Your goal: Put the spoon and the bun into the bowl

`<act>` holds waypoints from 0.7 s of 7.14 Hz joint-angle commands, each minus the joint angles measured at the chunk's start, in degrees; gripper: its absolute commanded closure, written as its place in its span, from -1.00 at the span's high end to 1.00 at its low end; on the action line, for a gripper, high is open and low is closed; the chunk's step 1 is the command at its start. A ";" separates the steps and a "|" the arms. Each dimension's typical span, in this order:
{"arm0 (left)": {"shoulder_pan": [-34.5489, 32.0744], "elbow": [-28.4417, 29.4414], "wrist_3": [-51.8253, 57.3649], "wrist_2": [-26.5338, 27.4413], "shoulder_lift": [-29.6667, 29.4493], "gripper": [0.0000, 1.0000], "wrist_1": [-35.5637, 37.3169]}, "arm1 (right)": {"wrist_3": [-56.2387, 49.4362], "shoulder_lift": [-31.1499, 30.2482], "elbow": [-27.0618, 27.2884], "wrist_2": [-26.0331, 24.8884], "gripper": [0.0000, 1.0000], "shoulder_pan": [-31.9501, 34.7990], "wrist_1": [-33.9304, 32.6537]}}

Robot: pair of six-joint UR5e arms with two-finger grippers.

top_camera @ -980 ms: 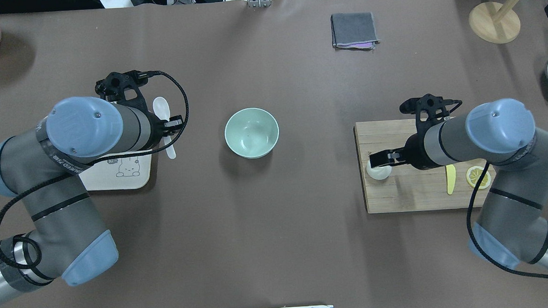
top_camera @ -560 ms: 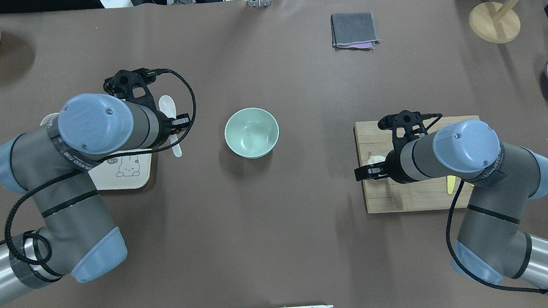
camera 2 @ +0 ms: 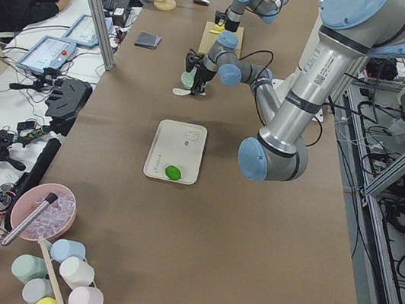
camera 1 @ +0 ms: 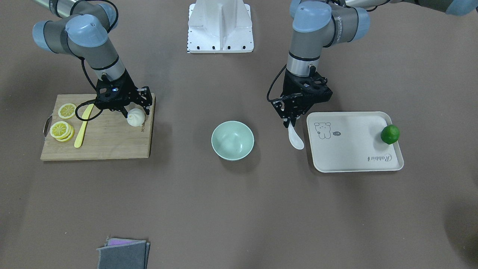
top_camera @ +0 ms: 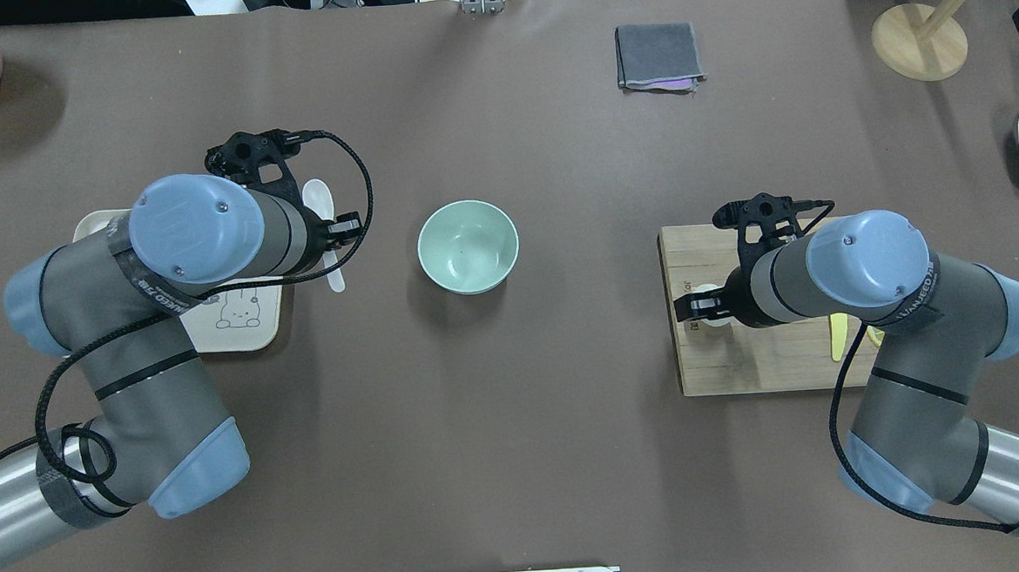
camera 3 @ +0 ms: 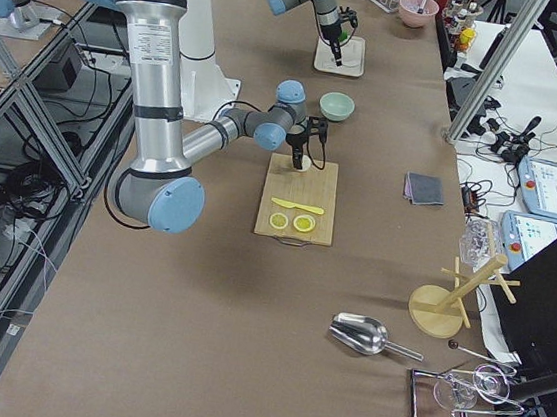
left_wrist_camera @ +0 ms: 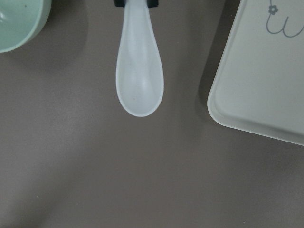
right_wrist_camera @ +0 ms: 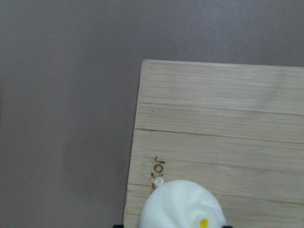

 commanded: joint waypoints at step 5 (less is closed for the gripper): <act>1.16 1.08 0.44 -0.27 -3.13 -1.00 0.66 | 0.20 9.72 2.17 5.85 -1.00 7.12 -11.46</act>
